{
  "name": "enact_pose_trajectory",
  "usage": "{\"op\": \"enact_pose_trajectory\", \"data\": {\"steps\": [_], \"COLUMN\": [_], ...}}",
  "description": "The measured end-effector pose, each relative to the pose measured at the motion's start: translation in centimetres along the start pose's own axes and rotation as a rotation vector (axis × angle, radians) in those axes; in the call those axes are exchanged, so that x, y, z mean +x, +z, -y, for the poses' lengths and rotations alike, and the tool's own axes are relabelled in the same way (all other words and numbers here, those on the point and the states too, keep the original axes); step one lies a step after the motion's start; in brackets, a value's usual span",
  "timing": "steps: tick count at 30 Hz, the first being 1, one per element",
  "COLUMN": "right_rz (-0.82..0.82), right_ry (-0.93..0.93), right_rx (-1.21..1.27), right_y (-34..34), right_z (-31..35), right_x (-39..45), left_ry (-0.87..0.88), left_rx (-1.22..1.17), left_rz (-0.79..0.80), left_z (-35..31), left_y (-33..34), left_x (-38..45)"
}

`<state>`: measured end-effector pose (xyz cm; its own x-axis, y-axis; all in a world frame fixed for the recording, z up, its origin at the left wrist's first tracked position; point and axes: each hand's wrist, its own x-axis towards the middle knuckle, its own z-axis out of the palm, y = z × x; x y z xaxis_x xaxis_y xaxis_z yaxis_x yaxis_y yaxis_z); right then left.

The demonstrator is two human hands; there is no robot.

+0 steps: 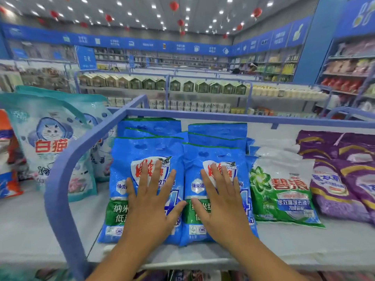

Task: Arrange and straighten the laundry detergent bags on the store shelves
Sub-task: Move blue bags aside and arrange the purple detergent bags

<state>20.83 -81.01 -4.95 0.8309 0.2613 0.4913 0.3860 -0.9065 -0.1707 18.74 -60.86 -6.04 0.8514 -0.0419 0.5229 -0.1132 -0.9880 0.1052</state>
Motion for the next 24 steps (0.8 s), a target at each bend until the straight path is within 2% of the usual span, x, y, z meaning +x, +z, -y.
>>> {"op": "enact_pose_trajectory", "data": {"steps": [3,9,12,16,21,24], "right_rz": [-0.003,0.116,0.183,0.230,0.230,0.230], "right_ry": [-0.019,-0.020,0.064,0.243,0.368,0.406], "right_rx": [-0.029,0.035,0.005,-0.046,-0.013,-0.008], "right_y": [0.3,-1.1,-3.3,-6.2,-9.7,-12.1], "right_z": [-0.3,-0.5,-1.8,-6.6,-14.2,-19.3], "right_x": [-1.3,-1.1,-2.4,-4.7,-8.4,-10.8], "left_ry": [-0.002,-0.034,0.025,0.059,0.177,0.187], "left_rx": [-0.010,-0.062,-0.111,-0.105,-0.076,-0.160], "left_rz": [-0.005,0.060,0.049,0.067,0.134,0.156], "left_z": [0.1,-2.2,-4.9,-9.1,-16.6,-22.2], "left_y": [0.3,-0.2,-0.2,0.2,1.1,1.7], "left_x": [-0.4,0.4,0.4,0.8,1.4,1.5]}}
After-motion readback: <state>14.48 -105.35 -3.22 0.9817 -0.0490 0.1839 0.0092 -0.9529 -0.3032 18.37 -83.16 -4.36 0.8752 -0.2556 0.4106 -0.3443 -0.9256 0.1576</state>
